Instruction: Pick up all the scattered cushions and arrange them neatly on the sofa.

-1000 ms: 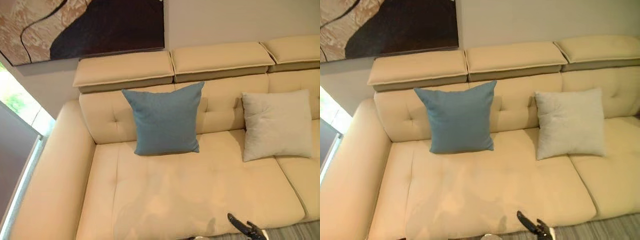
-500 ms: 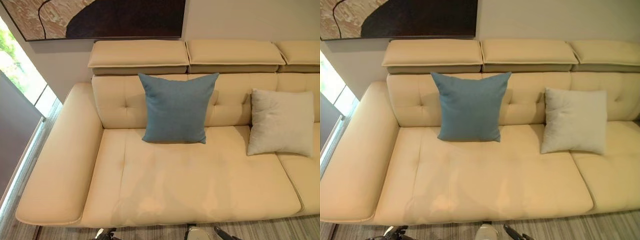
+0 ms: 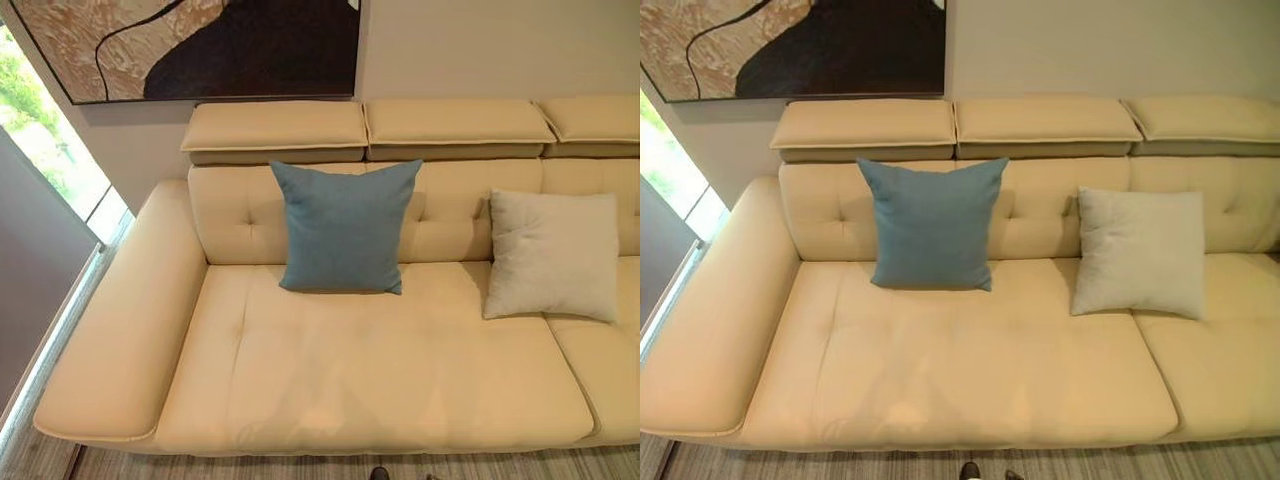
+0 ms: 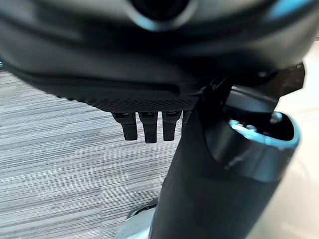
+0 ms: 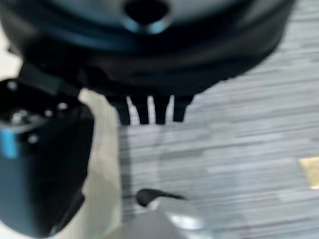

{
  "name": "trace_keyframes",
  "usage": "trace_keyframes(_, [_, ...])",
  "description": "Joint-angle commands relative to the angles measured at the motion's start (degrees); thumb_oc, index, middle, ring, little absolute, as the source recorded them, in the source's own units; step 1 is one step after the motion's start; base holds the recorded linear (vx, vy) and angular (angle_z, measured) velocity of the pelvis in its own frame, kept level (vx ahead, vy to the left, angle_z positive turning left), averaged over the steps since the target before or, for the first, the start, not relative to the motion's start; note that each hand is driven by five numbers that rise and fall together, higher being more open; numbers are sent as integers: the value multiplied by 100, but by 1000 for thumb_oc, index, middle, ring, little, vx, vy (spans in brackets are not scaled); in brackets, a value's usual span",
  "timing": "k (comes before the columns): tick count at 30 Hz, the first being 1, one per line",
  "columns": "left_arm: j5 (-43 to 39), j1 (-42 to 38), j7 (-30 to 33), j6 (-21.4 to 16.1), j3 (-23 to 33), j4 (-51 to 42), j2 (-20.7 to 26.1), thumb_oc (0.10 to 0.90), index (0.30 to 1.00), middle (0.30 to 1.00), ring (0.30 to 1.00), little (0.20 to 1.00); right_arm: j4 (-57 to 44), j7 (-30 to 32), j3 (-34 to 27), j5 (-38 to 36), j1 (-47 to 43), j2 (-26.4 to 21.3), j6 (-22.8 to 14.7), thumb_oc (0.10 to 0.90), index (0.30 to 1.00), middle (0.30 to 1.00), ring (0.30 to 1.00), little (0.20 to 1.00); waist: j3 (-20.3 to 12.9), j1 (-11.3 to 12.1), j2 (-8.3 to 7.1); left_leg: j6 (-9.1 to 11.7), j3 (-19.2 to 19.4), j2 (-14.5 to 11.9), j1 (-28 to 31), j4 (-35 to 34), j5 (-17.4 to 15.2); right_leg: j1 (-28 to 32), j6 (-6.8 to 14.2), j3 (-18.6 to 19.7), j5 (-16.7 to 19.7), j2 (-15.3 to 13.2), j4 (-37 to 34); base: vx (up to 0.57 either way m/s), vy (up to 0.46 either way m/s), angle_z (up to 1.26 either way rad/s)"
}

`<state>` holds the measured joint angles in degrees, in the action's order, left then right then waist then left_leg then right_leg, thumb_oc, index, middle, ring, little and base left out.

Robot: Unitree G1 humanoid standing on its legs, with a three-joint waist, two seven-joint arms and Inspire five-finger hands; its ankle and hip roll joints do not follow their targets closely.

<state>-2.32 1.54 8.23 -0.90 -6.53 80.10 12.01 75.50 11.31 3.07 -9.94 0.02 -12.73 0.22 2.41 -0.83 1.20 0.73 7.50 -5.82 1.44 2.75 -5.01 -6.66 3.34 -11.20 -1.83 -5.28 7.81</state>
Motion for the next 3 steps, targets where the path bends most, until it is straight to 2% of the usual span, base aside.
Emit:
trace_keyframes(1, [-374,-327,37,-153,188,-108,34,800,900,900,900,900,46,52,80,113,-257,23,-111,800,900,900,900,900,59,-50,-289,-184,-78,633,-132,-83,-161,1001,318,137,-36,-143,-844,-10,-75,0])
trace_keyframes(3, [-397,-421,53,-186,94,-233,-7,800,900,900,900,900,48,53,159,187,-267,22,-112,800,900,900,900,900,54,-72,-293,-162,-80,612,-87,-118,-142,1044,301,133,-33,-99,-924,-15,-73,0])
